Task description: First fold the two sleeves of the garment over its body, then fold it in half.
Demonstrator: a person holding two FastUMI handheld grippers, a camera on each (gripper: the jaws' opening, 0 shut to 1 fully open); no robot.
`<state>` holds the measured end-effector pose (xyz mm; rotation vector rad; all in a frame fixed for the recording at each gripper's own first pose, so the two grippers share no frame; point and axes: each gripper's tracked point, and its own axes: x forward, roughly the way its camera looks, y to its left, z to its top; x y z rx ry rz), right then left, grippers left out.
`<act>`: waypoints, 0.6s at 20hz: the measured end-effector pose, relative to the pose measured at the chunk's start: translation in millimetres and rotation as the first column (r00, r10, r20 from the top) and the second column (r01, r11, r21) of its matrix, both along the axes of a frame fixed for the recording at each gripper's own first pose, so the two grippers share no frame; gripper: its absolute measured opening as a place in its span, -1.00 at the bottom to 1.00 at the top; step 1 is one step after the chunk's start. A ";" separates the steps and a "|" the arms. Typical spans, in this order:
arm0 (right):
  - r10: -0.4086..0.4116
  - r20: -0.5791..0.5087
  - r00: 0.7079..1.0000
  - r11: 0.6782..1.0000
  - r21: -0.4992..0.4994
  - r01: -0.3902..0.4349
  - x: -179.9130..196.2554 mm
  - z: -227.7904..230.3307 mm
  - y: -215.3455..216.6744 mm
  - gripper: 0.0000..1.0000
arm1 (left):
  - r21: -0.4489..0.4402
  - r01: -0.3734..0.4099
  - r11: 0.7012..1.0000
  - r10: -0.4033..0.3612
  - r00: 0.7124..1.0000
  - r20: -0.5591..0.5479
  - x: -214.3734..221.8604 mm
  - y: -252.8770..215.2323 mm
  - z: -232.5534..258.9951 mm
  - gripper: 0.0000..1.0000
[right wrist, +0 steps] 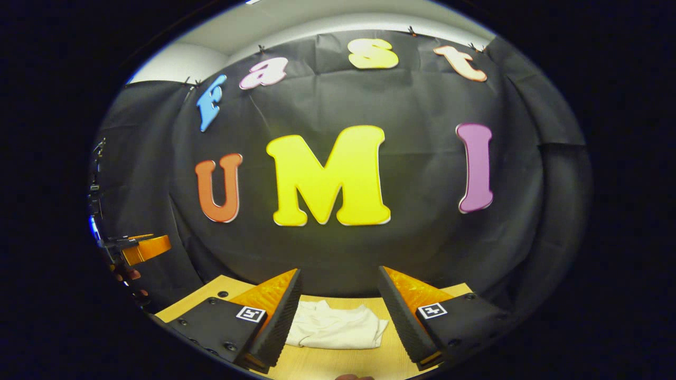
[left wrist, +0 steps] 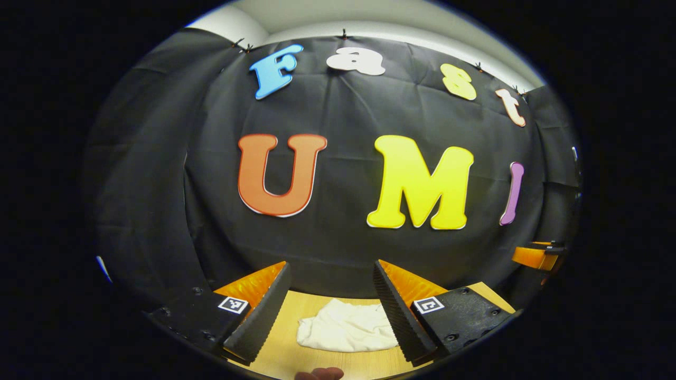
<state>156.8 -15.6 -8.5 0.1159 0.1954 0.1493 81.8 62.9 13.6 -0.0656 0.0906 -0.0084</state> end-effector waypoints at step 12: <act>-0.089 0.082 0.993 0.992 -0.083 0.096 -139.4 11.6 -2.1 0.78 | 0.018 0.045 0.999 -0.047 0.995 0.091 -116.4 -63.5 16.9 0.94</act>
